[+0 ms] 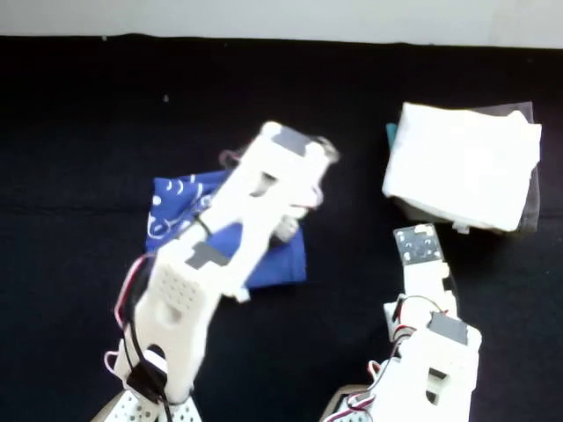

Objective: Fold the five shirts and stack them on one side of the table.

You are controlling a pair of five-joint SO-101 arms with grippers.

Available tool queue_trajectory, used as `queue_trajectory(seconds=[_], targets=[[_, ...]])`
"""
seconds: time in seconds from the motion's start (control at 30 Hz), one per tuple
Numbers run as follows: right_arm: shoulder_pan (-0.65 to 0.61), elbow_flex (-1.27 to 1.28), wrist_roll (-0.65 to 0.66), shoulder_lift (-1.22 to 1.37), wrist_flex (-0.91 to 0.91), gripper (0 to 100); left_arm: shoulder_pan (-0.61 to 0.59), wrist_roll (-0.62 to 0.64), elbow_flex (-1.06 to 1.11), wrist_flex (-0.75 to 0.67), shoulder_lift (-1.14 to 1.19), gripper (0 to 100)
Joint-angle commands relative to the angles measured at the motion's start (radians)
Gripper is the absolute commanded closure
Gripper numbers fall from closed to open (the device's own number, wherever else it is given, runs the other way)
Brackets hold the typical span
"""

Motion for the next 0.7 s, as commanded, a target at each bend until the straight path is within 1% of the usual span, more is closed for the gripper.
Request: queue_trajectory(seconds=[0.0, 0.13, 0.23, 0.3, 0.37, 0.5, 0.57, 0.67], targets=[[0.068, -0.012, 0.005, -0.015, 0.007, 86.0, 0.068, 0.011, -0.004, 0.055, -0.064, 99], [0.113, -0.012, 0.008, -0.015, 0.002, 86.0, 0.042, 0.009, 0.012, 0.058, -0.232, 99], [0.113, -0.012, 0.008, -0.015, 0.002, 86.0, -0.035, 0.003, 0.013, 0.055, -0.341, 99], [0.113, -0.012, 0.008, -0.015, 0.002, 86.0, -0.094, 0.003, 0.022, 0.025, -0.343, 99], [0.113, -0.012, 0.008, -0.015, 0.001, 86.0, -0.128, 0.003, 0.067, -0.018, -0.306, 99], [0.113, -0.012, 0.008, -0.015, 0.001, 86.0, -0.116, 0.006, 0.202, -0.118, -0.189, 99], [0.113, -0.012, 0.008, -0.015, 0.001, 86.0, -0.084, 0.009, 0.239, -0.133, -0.151, 99], [0.113, -0.012, 0.008, -0.015, 0.001, 86.0, -0.010, 0.009, 0.252, -0.132, -0.163, 99]])
